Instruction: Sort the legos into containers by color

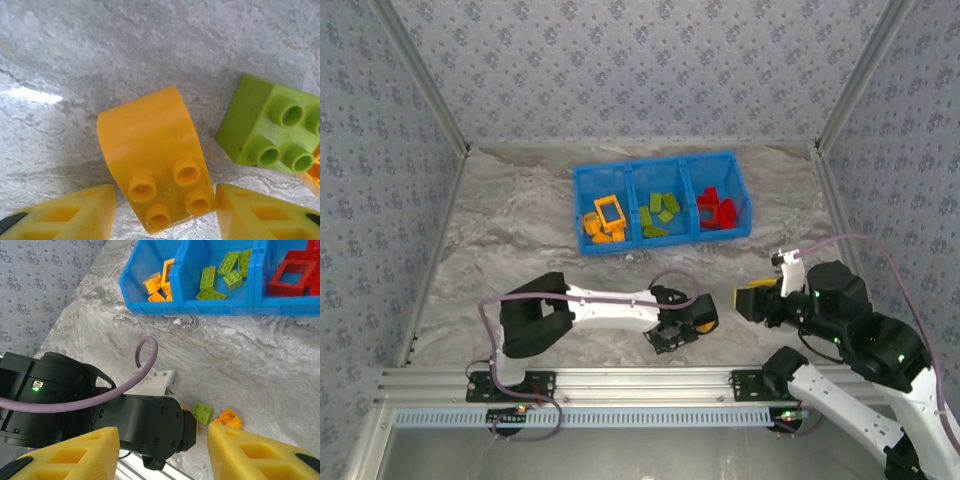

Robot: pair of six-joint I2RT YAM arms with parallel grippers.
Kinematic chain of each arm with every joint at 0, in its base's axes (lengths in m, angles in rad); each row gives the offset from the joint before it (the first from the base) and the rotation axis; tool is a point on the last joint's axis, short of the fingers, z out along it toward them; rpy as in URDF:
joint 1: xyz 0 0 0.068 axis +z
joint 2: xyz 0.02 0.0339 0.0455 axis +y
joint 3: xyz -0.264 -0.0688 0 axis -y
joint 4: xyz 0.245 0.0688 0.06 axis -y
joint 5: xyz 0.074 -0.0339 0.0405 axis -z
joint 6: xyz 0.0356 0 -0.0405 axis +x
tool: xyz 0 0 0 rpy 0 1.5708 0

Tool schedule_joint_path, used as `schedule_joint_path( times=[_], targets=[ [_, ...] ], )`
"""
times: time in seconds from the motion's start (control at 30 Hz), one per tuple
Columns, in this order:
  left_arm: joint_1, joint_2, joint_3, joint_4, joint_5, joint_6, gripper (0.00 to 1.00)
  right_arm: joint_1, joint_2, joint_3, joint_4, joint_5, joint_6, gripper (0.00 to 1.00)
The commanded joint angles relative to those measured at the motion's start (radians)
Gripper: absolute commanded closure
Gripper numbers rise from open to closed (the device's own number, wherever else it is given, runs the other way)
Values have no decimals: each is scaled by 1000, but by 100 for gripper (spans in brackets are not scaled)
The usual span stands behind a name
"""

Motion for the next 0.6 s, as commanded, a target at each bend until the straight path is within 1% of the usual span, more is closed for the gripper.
schedule_joint_path(
  times=[0.0, 0.1, 0.3, 0.37, 0.47, 0.57],
  targets=[
    [18, 17, 13, -59, -65, 9, 52, 3, -6, -23, 18, -31, 26, 48],
    [22, 18, 19, -77, -90, 19, 56, 3, -5, -31, 26, -42, 26, 48],
    [27, 5, 10, -96, -122, 47, 72, 2, -5, -33, 29, -92, 8, 48],
    [22, -28, 11, -139, -172, 46, 74, 2, -7, -27, 30, -114, -6, 48],
    [5, -121, 18, -234, -309, 49, 75, 3, -7, -22, 37, -148, -38, 48],
    [12, -215, 35, -348, -412, 82, 76, 2, 0, -46, 64, -181, -62, 49]
  ],
)
